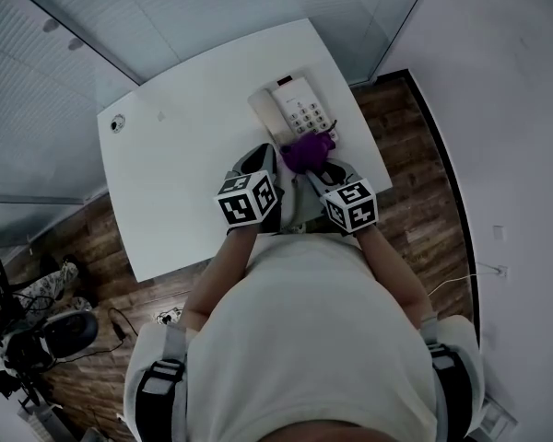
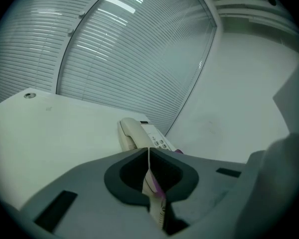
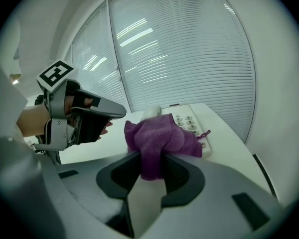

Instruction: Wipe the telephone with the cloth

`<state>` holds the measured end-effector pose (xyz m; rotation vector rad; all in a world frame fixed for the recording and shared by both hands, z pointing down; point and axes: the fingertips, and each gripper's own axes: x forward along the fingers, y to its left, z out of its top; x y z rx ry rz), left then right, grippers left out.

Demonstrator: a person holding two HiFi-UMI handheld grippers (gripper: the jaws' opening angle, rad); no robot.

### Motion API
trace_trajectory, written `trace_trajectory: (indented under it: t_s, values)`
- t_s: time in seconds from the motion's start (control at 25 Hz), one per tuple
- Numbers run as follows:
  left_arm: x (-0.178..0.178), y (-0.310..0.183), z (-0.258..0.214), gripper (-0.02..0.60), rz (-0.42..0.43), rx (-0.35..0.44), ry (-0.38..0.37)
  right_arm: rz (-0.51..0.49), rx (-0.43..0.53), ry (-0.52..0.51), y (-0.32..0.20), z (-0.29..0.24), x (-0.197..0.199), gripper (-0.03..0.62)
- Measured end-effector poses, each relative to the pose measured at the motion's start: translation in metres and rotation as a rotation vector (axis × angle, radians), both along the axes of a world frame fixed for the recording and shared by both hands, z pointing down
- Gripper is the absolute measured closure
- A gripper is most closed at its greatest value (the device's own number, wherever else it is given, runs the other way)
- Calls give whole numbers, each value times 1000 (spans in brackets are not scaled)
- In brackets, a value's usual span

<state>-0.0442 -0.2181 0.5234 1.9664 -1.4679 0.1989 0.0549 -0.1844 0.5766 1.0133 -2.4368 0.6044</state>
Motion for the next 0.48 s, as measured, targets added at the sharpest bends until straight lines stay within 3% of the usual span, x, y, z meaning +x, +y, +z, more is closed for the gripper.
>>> trace_trajectory:
  t_s: [0.28,0.36,0.48]
  values:
    - [11,-19,3,553,-49,-8,-36,177,63,-49,-14,-18,39,467]
    - [14,-24,5,452,-59,-15,-50,215,69,-54,-18,-19,47,467]
    - [18,-31,7,402,-80,-22,-70,236,72,-57,-20,-21,51,467]
